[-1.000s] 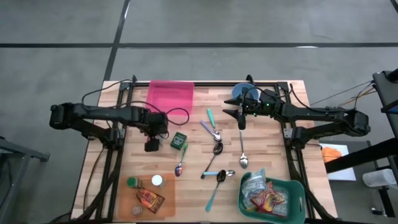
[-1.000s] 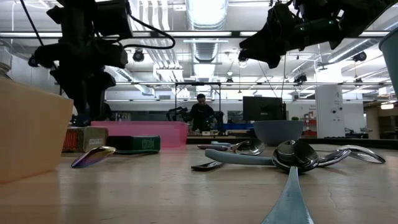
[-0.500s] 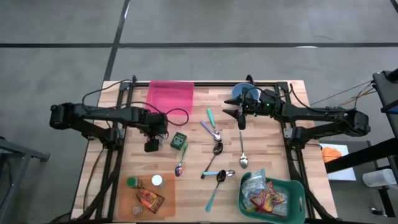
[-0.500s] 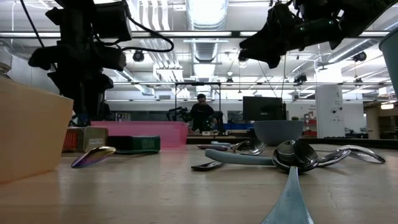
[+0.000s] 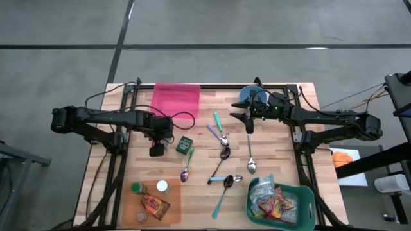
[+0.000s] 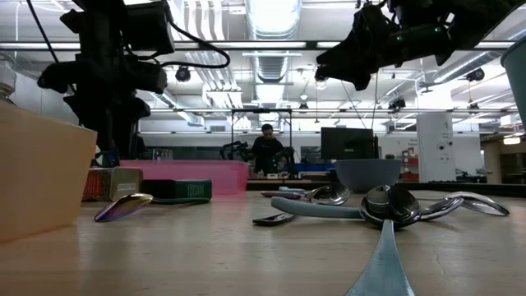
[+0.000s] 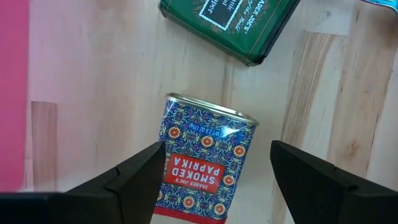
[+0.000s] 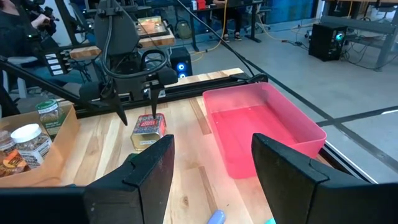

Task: Pick & Place Food Item
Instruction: Put the red seasoning can into the orange bin

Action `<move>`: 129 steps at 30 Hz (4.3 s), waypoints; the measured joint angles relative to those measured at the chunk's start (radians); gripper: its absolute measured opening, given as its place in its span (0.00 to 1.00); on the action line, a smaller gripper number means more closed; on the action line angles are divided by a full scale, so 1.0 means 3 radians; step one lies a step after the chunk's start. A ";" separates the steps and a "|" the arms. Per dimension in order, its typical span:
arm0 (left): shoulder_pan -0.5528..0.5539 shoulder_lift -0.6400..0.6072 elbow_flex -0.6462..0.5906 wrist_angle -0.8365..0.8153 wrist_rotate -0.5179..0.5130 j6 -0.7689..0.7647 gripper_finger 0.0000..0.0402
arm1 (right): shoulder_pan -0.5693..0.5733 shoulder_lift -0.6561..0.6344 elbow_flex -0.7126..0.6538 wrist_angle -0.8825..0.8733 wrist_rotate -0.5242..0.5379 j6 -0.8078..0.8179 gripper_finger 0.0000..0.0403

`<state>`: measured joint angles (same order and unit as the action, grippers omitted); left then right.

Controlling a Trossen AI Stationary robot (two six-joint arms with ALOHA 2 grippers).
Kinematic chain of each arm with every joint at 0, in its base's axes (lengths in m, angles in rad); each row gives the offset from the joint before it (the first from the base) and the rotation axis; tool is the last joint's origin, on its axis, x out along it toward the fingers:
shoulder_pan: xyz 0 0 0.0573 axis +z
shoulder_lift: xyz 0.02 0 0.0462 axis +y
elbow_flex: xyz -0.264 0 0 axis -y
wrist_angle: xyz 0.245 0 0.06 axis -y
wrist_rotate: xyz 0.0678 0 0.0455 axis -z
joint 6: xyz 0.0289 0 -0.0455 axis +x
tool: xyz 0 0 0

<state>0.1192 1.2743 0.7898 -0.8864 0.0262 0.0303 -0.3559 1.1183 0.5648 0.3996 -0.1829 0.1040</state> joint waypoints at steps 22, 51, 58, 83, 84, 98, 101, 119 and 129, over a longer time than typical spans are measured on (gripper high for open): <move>-0.0002 0.0000 -0.0038 0.0032 0.0099 0.0091 0.89 | 0.0001 0.0000 0.0000 0.0000 0.0000 0.0000 0.52; 0.0000 0.0000 -0.0196 0.0218 0.0089 0.0046 0.81 | 0.0001 -0.0001 0.0000 0.0000 0.0000 0.0000 0.52; 0.0000 0.0032 -0.0301 0.0366 0.0077 -0.0016 0.81 | 0.0000 -0.0001 0.0000 0.0000 0.0000 0.0000 0.52; 0.0017 0.0348 -0.0174 0.0623 -0.0032 -0.0339 0.81 | 0.0000 -0.0004 0.0000 -0.0001 -0.0001 0.0000 0.52; 0.0017 0.0348 -0.0175 0.0654 -0.0039 -0.0377 0.81 | 0.0000 -0.0004 0.0000 -0.0001 -0.0001 0.0000 0.52; 0.0020 0.0351 -0.0215 0.0955 -0.0368 -0.1551 0.80 | 0.0001 -0.0004 0.0000 -0.0001 0.0000 0.0000 0.52; 0.0023 0.0350 -0.0215 0.0955 -0.0379 -0.1800 0.80 | 0.0001 -0.0004 0.0000 -0.0001 0.0000 0.0000 0.52; 0.0025 0.0348 -0.0049 0.0861 -0.0362 -0.2108 0.80 | 0.0000 -0.0004 0.0000 -0.0001 -0.0001 0.0000 0.52; 0.0001 0.0320 0.0118 0.0542 -0.0063 -0.1872 0.80 | 0.0001 -0.0003 0.0000 -0.0001 -0.0001 0.0000 0.52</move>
<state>0.1196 1.3704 0.8252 -0.7236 0.0073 -0.5313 -0.3557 1.1175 0.5648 0.3992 -0.1831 0.1040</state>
